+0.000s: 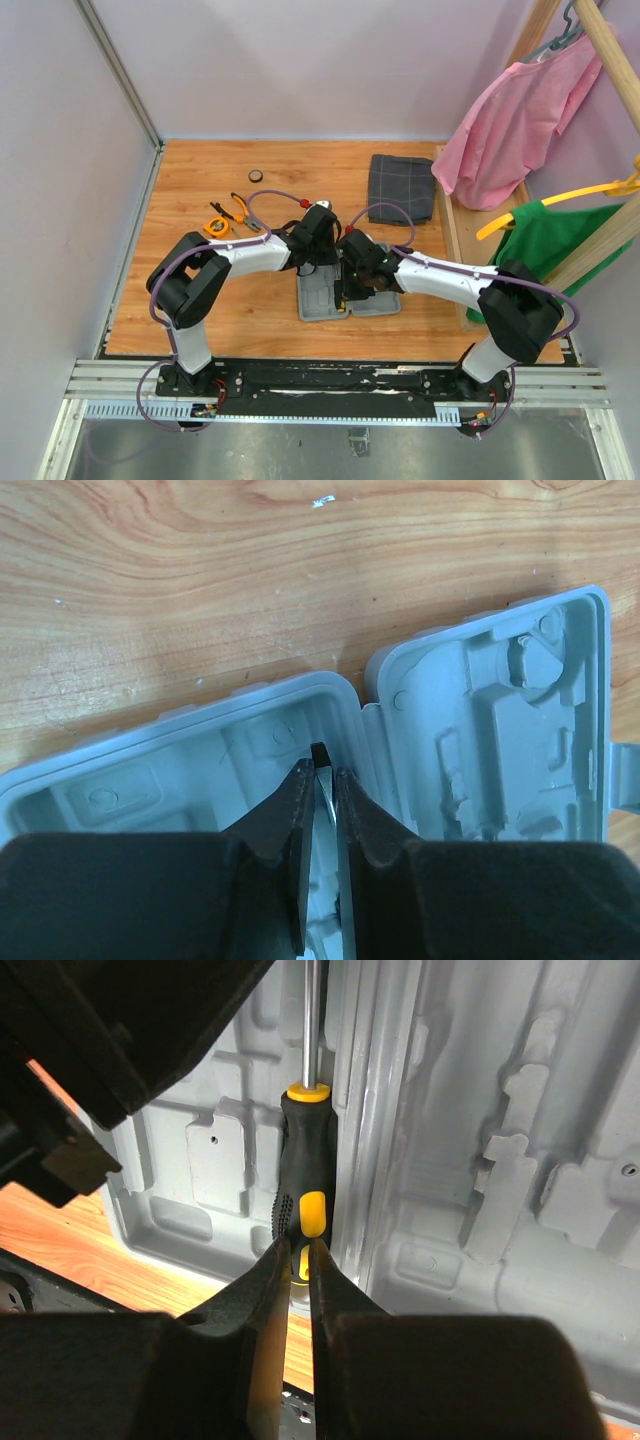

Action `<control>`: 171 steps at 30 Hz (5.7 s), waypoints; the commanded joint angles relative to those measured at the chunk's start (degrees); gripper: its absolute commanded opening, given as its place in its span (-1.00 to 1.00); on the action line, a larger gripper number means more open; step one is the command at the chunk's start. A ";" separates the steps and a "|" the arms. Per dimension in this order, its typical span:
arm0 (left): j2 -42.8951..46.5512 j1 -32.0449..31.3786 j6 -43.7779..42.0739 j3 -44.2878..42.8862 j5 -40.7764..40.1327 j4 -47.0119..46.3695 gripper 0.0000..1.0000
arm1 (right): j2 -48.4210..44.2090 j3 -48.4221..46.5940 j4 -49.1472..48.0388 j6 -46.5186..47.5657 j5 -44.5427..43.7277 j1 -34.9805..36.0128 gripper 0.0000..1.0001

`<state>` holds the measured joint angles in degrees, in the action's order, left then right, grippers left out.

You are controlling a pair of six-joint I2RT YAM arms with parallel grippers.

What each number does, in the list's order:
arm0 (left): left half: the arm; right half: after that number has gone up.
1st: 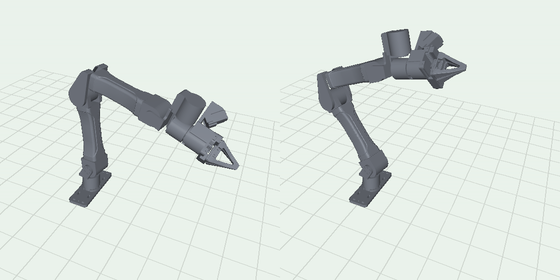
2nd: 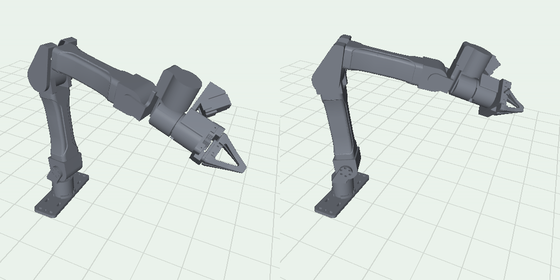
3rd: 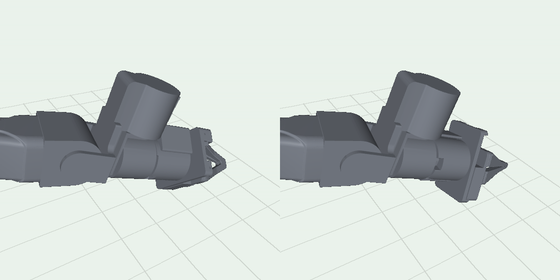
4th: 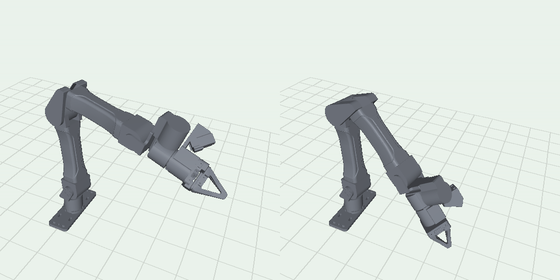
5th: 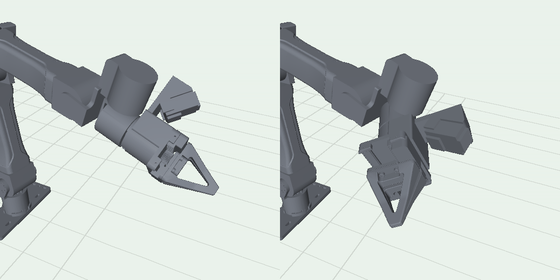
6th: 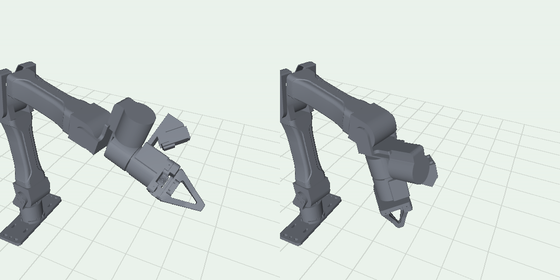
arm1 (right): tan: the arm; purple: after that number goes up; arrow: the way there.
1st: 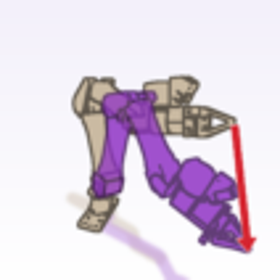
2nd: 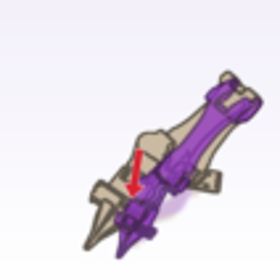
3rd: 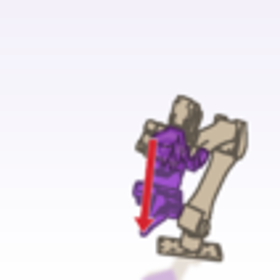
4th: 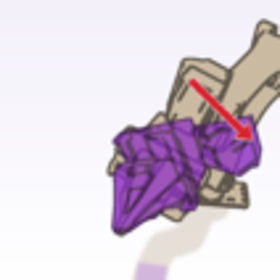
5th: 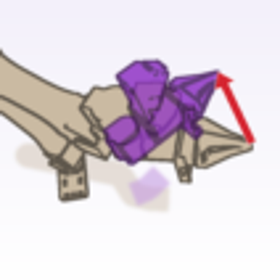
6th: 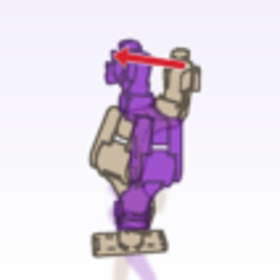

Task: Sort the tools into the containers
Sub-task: Adjust the screwdriver in the storage box.

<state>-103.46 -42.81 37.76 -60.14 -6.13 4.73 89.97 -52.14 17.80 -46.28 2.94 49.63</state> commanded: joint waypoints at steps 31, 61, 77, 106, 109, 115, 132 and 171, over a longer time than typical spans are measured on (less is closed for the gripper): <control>-8.72 -0.20 -0.62 -0.54 -3.64 11.37 -0.99 | 9.42 0.13 12.18 -1.17 -9.71 2.23 -0.98; -25.97 -4.72 -5.38 -2.25 -3.16 23.05 -0.99 | 12.99 1.89 14.20 -2.76 -12.78 1.90 -0.98; -29.22 -5.36 -6.35 -3.06 -4.45 24.76 -0.99 | 21.13 8.19 9.36 -4.93 -11.47 1.13 -0.98; -0.79 -5.36 -0.18 10.07 -9.29 23.39 -0.99 | -2.01 7.65 19.60 1.22 -11.76 -1.94 -0.96; 1.35 -5.36 0.02 10.14 -8.66 23.32 -0.96 | -2.58 6.97 19.45 2.40 -10.78 -1.98 -0.95; 6.28 -5.35 -1.38 6.65 -7.59 22.48 -0.73 | -4.13 4.81 17.92 5.62 -7.85 -1.94 -0.94; 33.03 -4.44 -11.28 13.32 -11.34 12.13 -0.28 | -19.78 3.31 10.42 17.81 -6.23 -1.95 -0.46; 34.82 2.14 -11.11 36.73 11.83 -9.94 0.15 | -15.09 15.54 -5.27 8.16 10.68 -23.15 -0.06</control>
<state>-71.70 -40.93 26.13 -24.62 2.46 -4.64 71.40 -31.42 14.20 -44.77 10.44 28.36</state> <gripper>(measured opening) 0.575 0.473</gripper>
